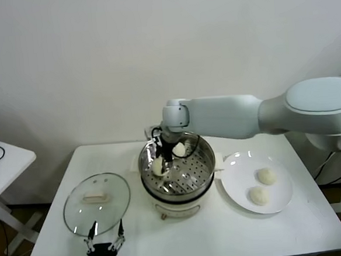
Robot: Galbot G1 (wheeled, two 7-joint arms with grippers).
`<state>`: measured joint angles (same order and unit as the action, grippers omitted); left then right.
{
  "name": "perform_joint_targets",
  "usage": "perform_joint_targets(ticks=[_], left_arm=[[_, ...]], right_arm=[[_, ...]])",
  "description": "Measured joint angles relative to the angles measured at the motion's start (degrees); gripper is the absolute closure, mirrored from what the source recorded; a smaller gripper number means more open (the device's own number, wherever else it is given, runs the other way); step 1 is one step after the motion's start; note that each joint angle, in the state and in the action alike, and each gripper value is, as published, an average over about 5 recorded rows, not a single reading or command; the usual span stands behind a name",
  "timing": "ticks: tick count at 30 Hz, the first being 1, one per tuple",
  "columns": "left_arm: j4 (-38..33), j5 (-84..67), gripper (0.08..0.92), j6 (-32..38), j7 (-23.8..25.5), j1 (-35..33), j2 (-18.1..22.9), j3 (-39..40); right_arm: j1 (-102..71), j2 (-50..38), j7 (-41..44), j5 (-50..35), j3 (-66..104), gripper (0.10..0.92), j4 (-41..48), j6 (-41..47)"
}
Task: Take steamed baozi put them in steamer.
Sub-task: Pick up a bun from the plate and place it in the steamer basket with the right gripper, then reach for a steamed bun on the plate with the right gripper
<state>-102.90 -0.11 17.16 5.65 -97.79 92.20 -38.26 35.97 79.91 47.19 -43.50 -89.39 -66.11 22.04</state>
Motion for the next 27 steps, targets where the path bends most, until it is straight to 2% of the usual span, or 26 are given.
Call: perform_joint_targets(ticks=[3, 6, 16, 22, 27], left_arm=[[-0.15, 0.00, 0.177, 0.14, -0.04, -0.17, 0.00, 0.04], [-0.31, 0.01, 0.177, 0.24, -0.08, -0.33, 0.00, 0.07], [-0.90, 0.20, 0.177, 0.28, -0.09, -0.74, 0.00, 0.26], [-0.52, 0.42, 0.177, 0.45, -0.13, -0.50, 0.00, 0.52], [-0.57, 0.54, 0.177, 0.51, -0.17, -0.49, 0.00, 0.61]], right_arm=[[-0.18, -0.10, 0.07, 0.16, 0.37, 0.237, 0.01, -0.19], [0.09, -0.63, 0.52, -0.10, 0.49, 0.207, -0.43, -0.55], [9.06, -7.59, 5.93, -3.48, -4.07, 0.203, -5.43, -3.82], [18.05, -15.48, 8.73, -4.28, -11.61, 0.203, -10.77, -5.70], [21.51, -23.66, 8.44, -1.74, -17.25, 0.203, -15.34, -5.93]])
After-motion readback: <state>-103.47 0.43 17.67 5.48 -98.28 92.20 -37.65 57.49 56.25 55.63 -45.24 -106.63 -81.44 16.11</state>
